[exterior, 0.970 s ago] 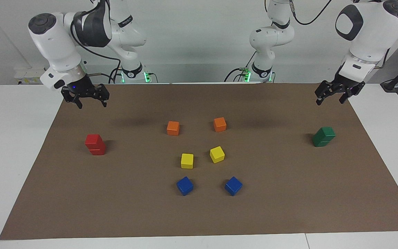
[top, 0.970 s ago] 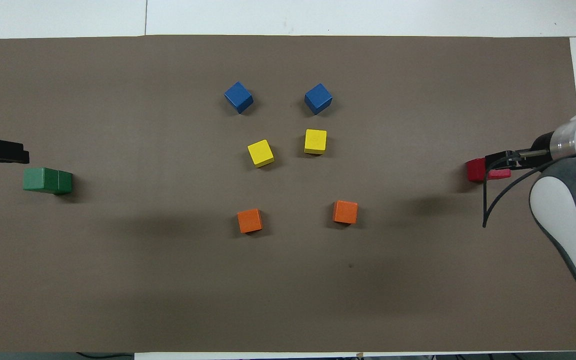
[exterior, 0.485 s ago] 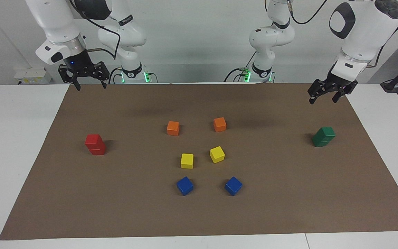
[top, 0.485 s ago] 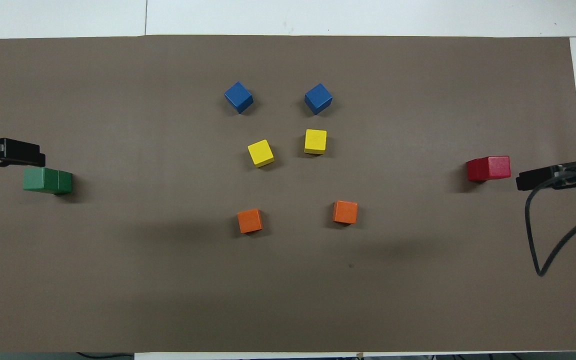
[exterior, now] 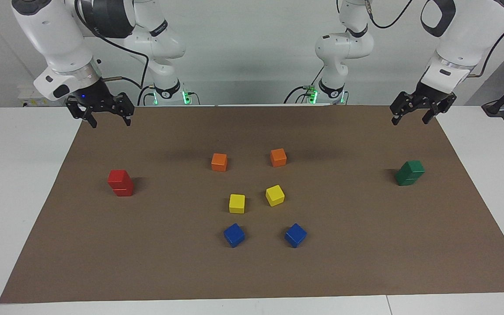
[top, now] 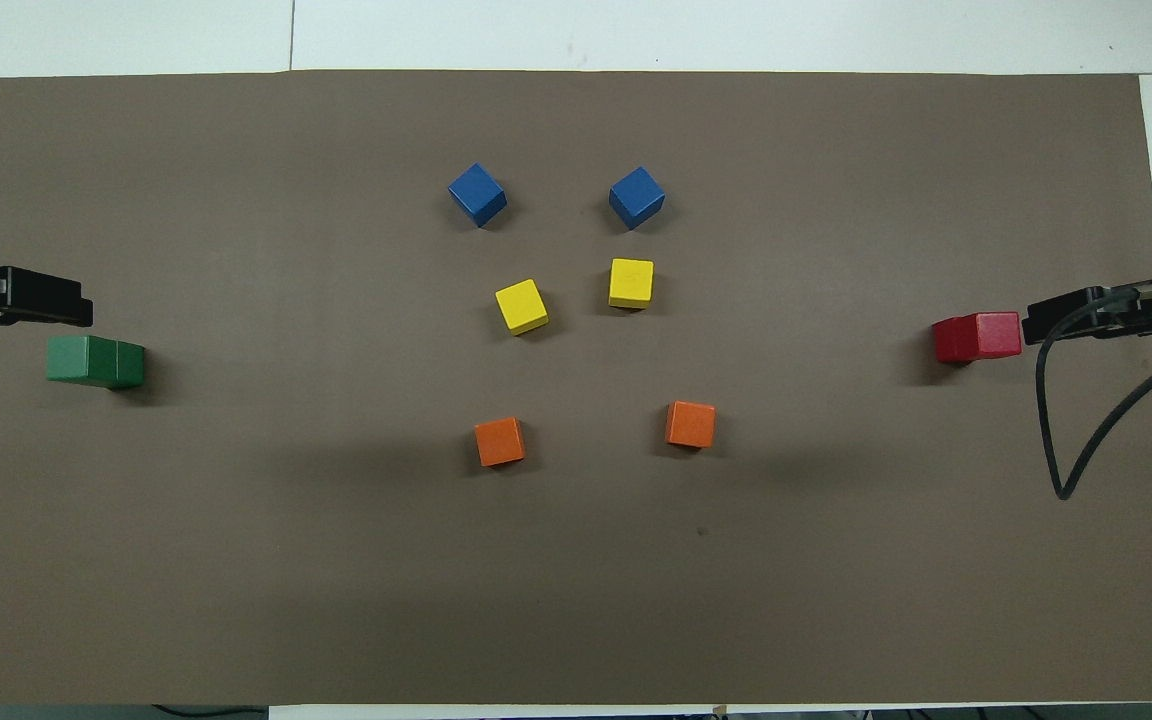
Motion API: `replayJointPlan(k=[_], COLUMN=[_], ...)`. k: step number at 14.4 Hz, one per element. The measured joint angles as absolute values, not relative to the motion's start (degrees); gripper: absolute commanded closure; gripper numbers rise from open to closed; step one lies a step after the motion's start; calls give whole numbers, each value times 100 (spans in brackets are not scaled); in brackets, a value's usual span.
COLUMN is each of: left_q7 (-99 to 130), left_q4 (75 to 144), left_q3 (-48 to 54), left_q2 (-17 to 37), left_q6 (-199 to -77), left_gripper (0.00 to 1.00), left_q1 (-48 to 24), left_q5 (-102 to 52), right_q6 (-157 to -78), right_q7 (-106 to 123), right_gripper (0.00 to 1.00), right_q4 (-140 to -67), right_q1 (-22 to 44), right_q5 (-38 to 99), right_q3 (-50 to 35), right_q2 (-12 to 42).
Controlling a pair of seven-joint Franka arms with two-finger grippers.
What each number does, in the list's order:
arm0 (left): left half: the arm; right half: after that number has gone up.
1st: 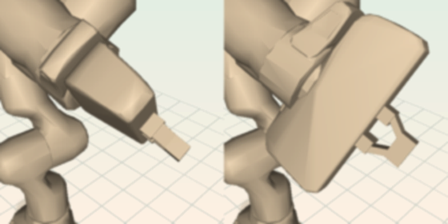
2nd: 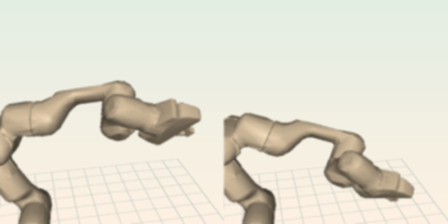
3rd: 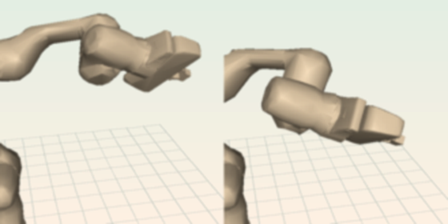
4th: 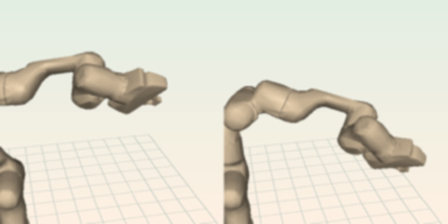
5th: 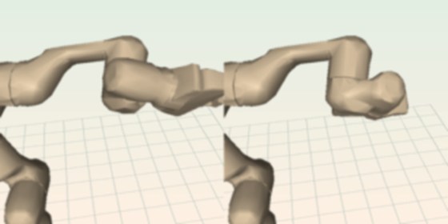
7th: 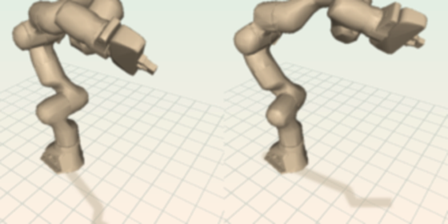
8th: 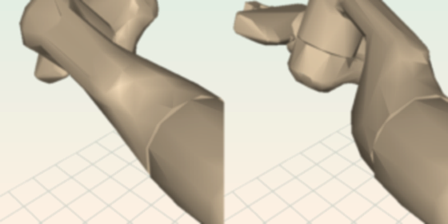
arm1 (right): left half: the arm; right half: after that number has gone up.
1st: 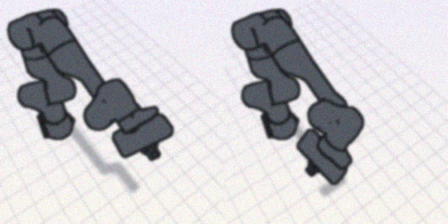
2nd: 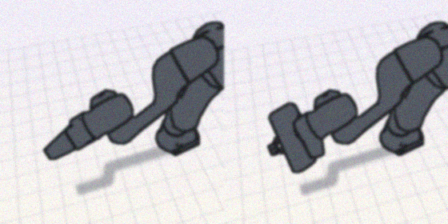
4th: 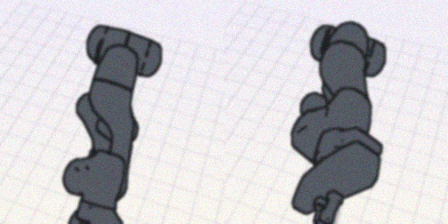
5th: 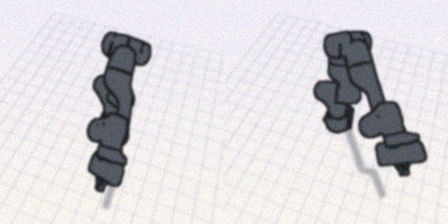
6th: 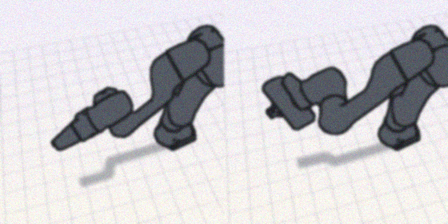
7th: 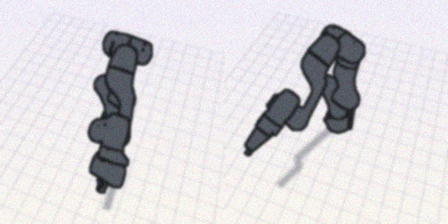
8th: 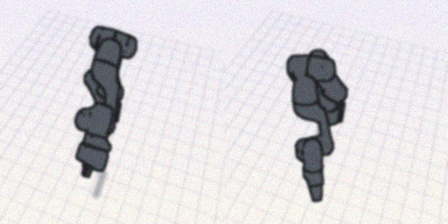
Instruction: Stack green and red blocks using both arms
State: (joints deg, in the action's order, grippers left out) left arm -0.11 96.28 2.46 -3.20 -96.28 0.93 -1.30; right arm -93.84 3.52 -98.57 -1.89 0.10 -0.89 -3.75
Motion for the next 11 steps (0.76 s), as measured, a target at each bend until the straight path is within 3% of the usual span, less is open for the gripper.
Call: replayJointPlan(k=[11], left_q7=[-12], left_q4=[9628], left_q3=[193], left_q2=[-278], left_q6=[-9706], left_gripper=[0], left_q1=[-60], left_q5=[-130], right_q6=[-9196], right_q7=[344], right_gripper=[0], right_q4=[-9559], right_q1=[-189], right_q5=[10], right_q3=[-89], right_q2=[-304])
